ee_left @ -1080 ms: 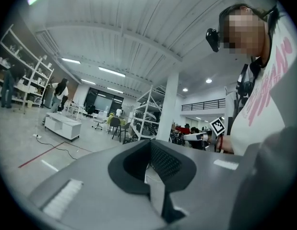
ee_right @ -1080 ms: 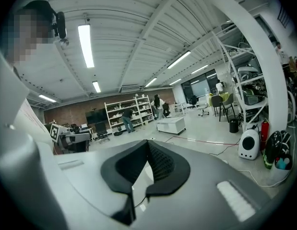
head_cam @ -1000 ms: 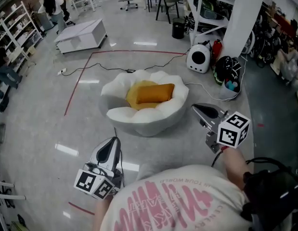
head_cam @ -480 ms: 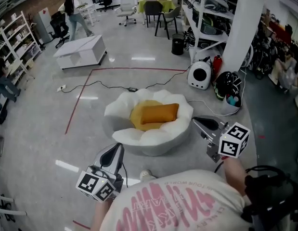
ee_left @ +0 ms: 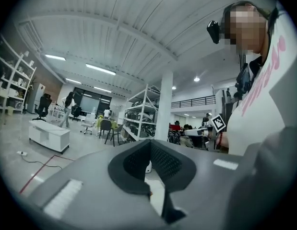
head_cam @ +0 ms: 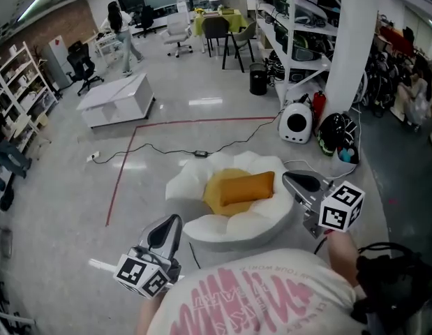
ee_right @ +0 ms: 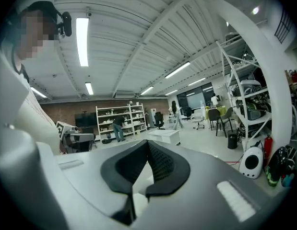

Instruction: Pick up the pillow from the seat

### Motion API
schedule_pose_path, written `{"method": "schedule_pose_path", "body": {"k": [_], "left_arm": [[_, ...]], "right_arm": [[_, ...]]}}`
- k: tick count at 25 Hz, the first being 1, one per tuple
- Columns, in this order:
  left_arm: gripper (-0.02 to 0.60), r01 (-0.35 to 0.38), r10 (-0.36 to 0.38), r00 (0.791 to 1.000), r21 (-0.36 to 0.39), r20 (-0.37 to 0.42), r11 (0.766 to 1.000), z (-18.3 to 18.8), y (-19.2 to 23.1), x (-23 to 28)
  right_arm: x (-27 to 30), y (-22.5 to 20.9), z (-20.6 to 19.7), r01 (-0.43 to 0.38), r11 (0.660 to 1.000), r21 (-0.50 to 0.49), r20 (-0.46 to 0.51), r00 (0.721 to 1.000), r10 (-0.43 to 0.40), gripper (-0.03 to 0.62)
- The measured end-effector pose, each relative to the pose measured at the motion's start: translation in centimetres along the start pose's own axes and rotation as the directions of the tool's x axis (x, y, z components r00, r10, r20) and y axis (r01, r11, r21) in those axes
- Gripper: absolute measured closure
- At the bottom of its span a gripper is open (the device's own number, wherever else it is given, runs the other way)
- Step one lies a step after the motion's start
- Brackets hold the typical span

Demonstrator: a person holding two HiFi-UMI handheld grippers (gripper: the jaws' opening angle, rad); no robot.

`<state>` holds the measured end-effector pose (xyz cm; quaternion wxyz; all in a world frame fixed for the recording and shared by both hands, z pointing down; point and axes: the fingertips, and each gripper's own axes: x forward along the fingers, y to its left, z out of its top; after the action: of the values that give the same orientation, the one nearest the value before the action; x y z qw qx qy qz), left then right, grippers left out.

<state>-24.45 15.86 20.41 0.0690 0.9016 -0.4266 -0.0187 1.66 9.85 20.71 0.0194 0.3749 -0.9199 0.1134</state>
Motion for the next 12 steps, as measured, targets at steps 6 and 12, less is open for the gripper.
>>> {"method": "schedule_pose_path", "body": {"k": [6, 12], "left_arm": [[0.566, 0.042, -0.042, 0.999, 0.014, -0.015, 0.999, 0.2, 3.7, 1.3], [0.566, 0.095, -0.096, 0.995, -0.02, -0.016, 0.995, -1.5, 5.7, 2.6]], "right_arm": [[2.6, -0.7, 0.2, 0.055, 0.998, 0.018, 0.036, 0.998, -0.056, 0.588], [3.9, -1.2, -1.1, 0.098, 0.995, 0.037, 0.001, 0.995, -0.098, 0.588]]}}
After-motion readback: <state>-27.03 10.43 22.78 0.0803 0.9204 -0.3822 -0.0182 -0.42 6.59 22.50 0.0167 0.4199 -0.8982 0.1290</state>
